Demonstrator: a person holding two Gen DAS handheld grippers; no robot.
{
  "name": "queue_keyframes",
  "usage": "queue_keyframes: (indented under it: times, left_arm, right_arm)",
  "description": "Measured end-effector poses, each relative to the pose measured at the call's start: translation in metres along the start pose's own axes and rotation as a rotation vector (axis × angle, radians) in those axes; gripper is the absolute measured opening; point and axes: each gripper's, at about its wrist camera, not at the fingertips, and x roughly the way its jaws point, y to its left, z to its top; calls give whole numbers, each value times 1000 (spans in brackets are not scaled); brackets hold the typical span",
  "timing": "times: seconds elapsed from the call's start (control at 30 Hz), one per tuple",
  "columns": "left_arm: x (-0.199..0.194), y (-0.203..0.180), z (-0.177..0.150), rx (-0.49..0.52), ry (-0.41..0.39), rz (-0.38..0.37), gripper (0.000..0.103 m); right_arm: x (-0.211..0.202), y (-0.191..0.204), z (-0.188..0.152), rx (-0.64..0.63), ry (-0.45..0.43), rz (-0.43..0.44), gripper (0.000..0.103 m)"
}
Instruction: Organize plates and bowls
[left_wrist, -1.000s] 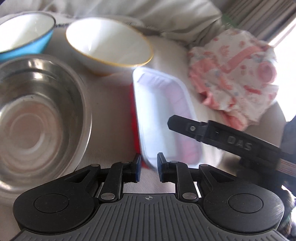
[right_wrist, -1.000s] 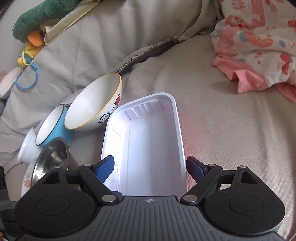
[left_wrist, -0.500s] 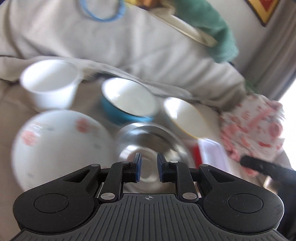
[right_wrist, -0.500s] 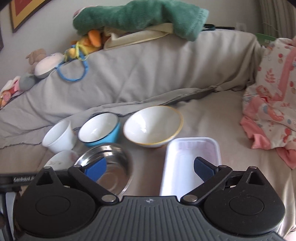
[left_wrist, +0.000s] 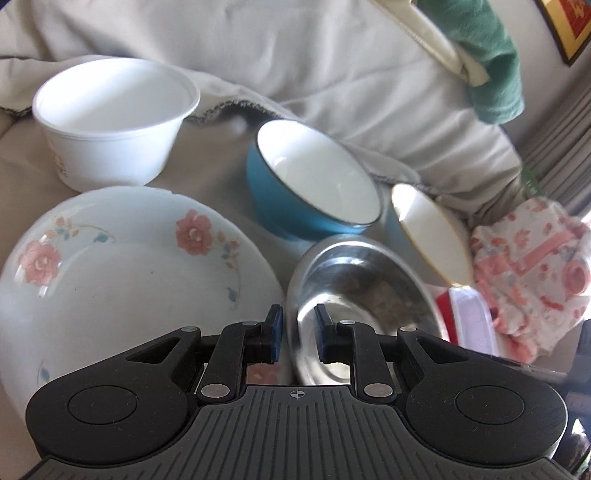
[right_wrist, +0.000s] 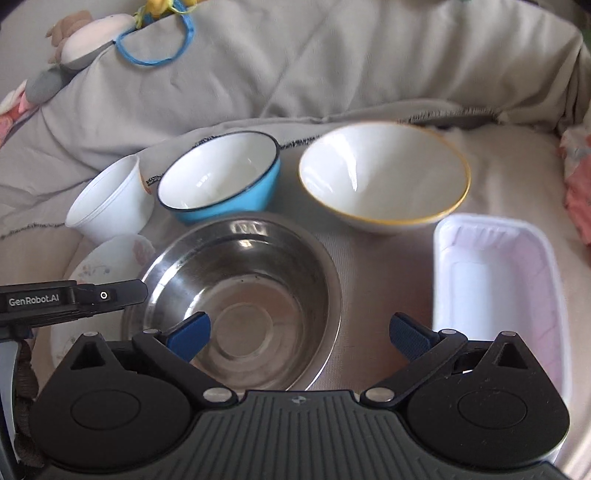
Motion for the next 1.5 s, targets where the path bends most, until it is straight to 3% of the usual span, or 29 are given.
queue_keyframes:
  times: [0.13,0.23,0.33,0.7,0.73,0.77,0.8,0.87,1.13,1.33,1.5]
  left_arm:
    - [4,0,-2,-15,-30,27,22]
    - [3,0,-3,-11,-31,23,21]
    - [3,1,-2,-21,-28,23,21]
    - [-2,2,-6,-7,-42,-16,19]
    - [-4,1,-8,-1,-41,-20,18]
    - [-6,-1,-9,3,-38,-23,18]
    - [-9,-3,-11,10,-36,-20,18]
    - [-15,-10,-17,30,-31,-9,19]
    - [-36,-17,-55,97,105,-55,19]
    - [-26,-19,-53,98,74,-28,19]
    - [-14,-29,-48,105,79,-20,21]
  right_arm:
    - [19,-21,4,142,77,56,103]
    - [19,-25,3,158,96,99,103]
    - [22,-21,-2,126,148,124,103]
    - [20,2,-9,-31,123,49,103]
    - [16,5,-10,-49,85,40,98]
    - [12,7,-11,-61,51,25,85]
    - [7,9,-11,-73,26,18,78]
    - [-4,9,-12,-78,-9,58,63]
    - [-37,-12,-49,4,-27,107,61]
    - [-29,-18,-50,61,-24,78,60]
    - [-26,-18,-51,57,-8,83,52]
